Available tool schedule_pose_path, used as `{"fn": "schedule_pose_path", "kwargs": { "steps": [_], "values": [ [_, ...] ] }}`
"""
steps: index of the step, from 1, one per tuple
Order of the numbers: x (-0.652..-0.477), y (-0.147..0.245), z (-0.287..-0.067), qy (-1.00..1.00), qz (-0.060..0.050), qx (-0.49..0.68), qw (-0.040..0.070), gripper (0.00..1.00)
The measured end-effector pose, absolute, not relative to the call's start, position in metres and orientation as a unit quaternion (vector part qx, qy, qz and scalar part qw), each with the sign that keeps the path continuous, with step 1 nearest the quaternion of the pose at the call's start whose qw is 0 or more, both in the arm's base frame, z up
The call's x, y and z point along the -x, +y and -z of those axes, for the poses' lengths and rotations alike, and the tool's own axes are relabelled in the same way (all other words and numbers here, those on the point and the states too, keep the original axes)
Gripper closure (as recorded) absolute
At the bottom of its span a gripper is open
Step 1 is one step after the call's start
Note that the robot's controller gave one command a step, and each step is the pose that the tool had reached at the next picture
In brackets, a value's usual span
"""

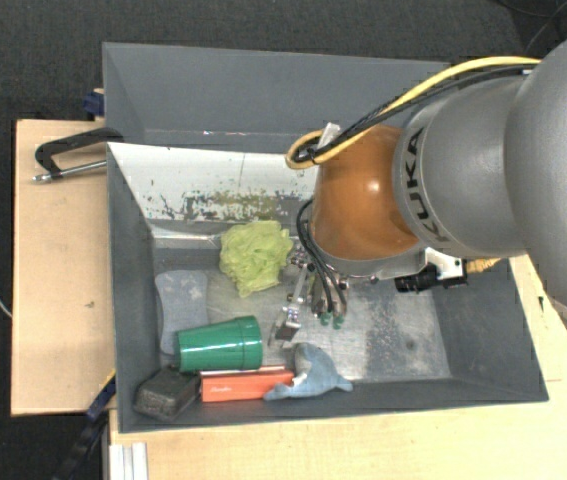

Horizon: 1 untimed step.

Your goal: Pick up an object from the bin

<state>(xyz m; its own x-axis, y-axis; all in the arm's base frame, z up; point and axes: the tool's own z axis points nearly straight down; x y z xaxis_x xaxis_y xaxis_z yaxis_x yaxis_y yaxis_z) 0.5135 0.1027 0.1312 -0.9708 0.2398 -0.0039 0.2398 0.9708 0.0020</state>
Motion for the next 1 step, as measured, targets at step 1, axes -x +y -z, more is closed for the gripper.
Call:
{"fn": "schedule_pose_path", "kwargs": {
  "steps": [1],
  "values": [
    [-0.5031,0.1394,-0.0729,0.999,-0.001,0.035,0.0,1.0]
  ]
}}
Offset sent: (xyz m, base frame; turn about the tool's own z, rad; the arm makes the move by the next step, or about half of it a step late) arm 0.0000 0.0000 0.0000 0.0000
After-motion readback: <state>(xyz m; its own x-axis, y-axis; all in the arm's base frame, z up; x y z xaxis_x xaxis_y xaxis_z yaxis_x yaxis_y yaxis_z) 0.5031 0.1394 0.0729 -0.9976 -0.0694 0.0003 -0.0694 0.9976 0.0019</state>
